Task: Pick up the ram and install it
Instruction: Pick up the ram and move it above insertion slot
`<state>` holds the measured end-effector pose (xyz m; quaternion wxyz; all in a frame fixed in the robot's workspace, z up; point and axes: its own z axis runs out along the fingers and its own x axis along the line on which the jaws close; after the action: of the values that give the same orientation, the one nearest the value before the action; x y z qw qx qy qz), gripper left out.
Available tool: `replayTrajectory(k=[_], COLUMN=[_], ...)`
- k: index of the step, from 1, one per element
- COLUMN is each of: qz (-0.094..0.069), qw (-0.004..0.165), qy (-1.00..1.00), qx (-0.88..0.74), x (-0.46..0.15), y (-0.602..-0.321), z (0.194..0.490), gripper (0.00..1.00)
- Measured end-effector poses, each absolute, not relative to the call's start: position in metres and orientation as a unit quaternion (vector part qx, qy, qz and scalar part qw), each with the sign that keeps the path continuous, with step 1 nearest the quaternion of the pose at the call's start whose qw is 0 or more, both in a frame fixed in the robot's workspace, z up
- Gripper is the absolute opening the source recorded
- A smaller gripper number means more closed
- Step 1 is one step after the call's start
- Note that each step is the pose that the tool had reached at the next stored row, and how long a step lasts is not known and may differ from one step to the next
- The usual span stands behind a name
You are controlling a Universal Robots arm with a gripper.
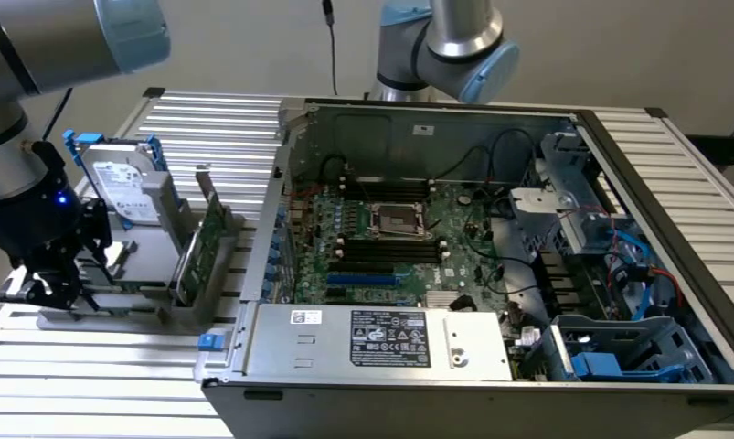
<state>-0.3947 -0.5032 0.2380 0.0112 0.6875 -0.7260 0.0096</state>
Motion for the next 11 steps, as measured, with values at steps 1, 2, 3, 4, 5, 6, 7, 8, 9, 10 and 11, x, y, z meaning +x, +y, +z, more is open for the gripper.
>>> replayTrajectory(k=[1,2,3,4,5,6,7,8,9,10,11], qz=[0.01,0.01,0.01,0.01,0.01,0.01,0.01,0.01,0.01,0.01,0.01], qw=[0.011,0.011,0.011,0.011,0.011,0.011,0.011,0.011,0.011,0.011,0.011], qy=[-0.726,-0.726,-0.726,-0.726,-0.726,-0.726,-0.726,-0.726,-0.725,-0.725,-0.725], qx=[0.688,0.687,0.688,0.688,0.688,0.688,0.688,0.688,0.688,0.688,0.688], x=[-0.395,-0.395,-0.396,-0.396,-0.396,-0.397,-0.397,-0.398,-0.398,-0.399,-0.399], y=[-0.502,-0.502,-0.502,-0.502,-0.502,-0.502,-0.502,-0.502,-0.502,-0.502,-0.502], z=[0.236,0.234,0.233,0.231,0.229,0.227,0.225,0.223,0.222,0.22,0.218], gripper=[0.42,0.42,0.42,0.42,0.42,0.42,0.42,0.42,0.42,0.42,0.42])
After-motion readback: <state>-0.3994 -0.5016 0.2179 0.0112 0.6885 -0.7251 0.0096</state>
